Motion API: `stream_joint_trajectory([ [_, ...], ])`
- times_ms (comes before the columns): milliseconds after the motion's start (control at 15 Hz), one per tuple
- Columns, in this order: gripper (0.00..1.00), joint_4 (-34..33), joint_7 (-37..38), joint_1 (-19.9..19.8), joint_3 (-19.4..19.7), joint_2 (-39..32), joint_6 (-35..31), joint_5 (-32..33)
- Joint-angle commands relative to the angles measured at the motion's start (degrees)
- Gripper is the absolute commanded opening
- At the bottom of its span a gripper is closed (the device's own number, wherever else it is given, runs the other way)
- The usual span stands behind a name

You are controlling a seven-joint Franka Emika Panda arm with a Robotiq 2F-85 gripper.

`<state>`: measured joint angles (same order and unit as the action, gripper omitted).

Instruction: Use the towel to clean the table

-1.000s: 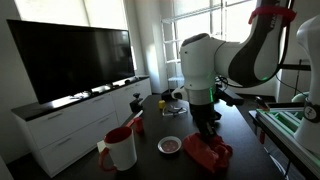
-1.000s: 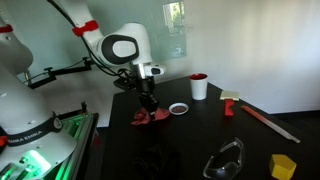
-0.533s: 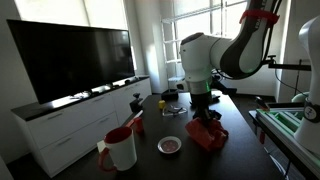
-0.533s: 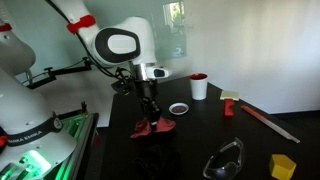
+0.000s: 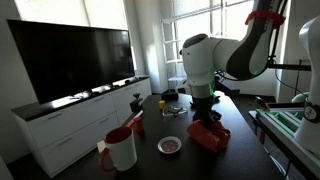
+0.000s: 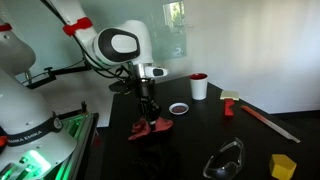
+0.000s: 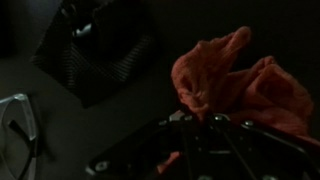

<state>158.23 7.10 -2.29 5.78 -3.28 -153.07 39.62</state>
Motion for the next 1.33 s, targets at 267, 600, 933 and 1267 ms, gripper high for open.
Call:
stream_joint_trajectory([
  [267,0.02,0.07,0.32,3.57,-4.04,-1.7,1.06,-0.57],
  [600,0.02,0.02,0.24,7.12,-7.83,-1.87,1.05,-1.96],
  [933,0.02,-0.02,0.82,9.66,-12.31,-1.57,1.3,-4.07],
  [1267,0.02,-0.12,-0.15,6.93,-7.74,0.27,2.92,-1.33],
])
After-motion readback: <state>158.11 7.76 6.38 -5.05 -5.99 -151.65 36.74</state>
